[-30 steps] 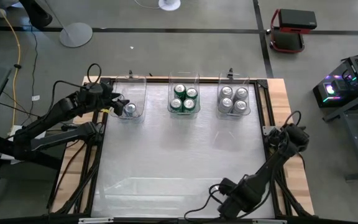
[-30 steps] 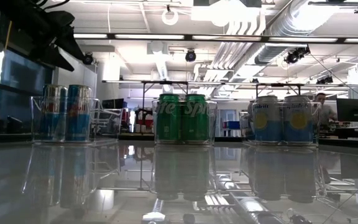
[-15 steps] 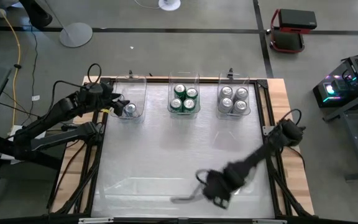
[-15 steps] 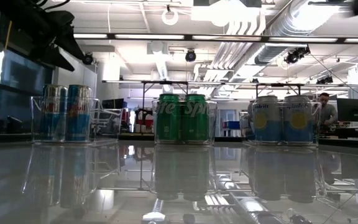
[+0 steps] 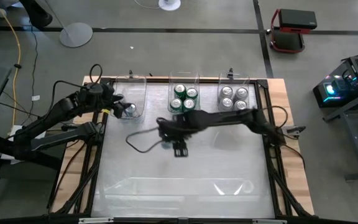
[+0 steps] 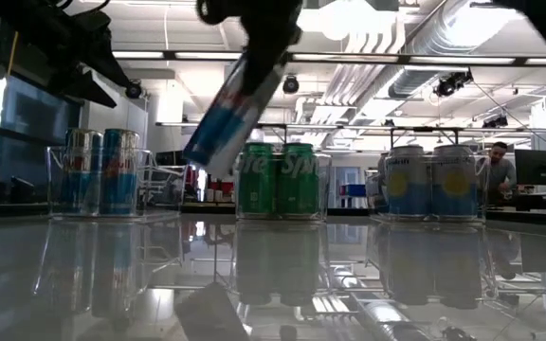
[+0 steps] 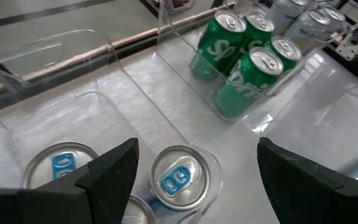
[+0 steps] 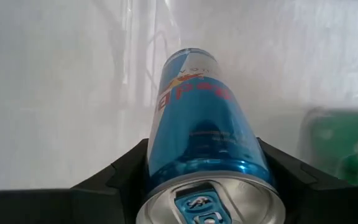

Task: Sort soda cans
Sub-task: Put the blue can into the left transparent bin

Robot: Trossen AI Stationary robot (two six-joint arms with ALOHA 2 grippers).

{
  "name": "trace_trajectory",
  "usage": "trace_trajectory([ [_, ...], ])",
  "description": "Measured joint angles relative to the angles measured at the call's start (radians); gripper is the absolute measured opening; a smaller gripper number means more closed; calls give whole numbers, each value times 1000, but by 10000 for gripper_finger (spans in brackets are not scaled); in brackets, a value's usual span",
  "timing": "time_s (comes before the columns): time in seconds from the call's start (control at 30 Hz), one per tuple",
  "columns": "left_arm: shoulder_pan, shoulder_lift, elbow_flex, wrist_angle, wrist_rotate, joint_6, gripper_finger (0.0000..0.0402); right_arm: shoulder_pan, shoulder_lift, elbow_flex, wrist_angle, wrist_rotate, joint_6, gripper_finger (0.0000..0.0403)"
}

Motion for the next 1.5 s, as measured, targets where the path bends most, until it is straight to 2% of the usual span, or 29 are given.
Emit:
trace_trajectory([
  [0.1, 0, 0, 0, 0, 32, 0, 306, -38, 94, 150, -77, 0, -99, 212],
  [0.13, 0, 0, 0, 0, 42, -1, 306, -46, 112, 162, -82, 1, -125, 212],
  [0.3, 0, 0, 0, -1, 87, -1, 306, -67, 114, 78, -57, -25, -211, 212],
  [0.43, -1, 2, 0, -1, 89, -2, 306, -69, 117, 50, -23, -25, -212, 212],
  [0.57, -1, 4, 0, 1, 89, -2, 306, -62, 119, 47, -63, -26, -211, 212],
  [0.87, -1, 4, 0, 1, 89, -2, 306, -24, 119, 61, -291, -51, -52, 212],
  [1.4, -1, 4, 0, 1, 89, 0, 306, -12, 116, 26, -198, -48, -80, 212],
  [1.5, -1, 4, 0, 1, 89, 0, 306, -10, 116, 25, -192, -48, -80, 231],
])
